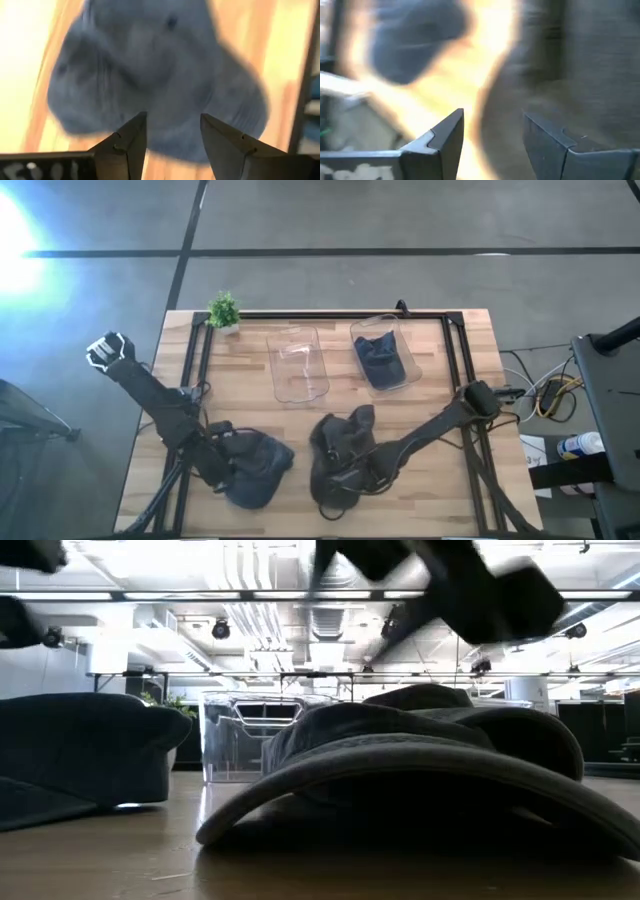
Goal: Pick & Place hat
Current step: Put the blue cap into the right transparent bin
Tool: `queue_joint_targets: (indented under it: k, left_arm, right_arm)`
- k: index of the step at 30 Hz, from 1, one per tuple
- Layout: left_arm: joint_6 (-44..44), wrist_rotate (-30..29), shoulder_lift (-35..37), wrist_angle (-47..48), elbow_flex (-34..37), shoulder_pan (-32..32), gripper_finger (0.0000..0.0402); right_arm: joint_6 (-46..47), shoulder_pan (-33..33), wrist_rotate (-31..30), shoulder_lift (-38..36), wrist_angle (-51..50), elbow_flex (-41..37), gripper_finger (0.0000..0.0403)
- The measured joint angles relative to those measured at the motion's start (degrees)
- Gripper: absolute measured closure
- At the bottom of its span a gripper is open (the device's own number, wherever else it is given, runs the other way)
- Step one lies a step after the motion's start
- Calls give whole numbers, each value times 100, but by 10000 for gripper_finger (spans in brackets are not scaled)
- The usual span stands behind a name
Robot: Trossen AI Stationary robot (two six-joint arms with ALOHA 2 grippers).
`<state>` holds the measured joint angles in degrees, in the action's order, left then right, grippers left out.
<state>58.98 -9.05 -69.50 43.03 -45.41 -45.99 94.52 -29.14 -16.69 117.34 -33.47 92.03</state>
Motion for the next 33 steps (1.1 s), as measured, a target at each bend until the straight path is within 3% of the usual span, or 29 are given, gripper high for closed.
queue_joint_targets:
  k: [5,12,19,25,33]
  left_arm:
    - [490,171,-33,-181,304,-191,226]
    - [1180,257,-50,-1552,996,-263,226]
    - [1366,260,-226,-2681,1496,-263,226]
    - [1203,286,-284,-2764,1652,-313,226]
    - [719,60,-308,-2703,1764,-301,226]
  right_arm:
    - [-618,331,370,84,1291,0,218]
    - [-660,613,631,708,2358,28,218]
    - [-634,634,557,1112,2410,35,218]
    - [-1270,677,-262,1072,1848,35,218]
    - [-2878,1035,570,1103,2633,33,218]
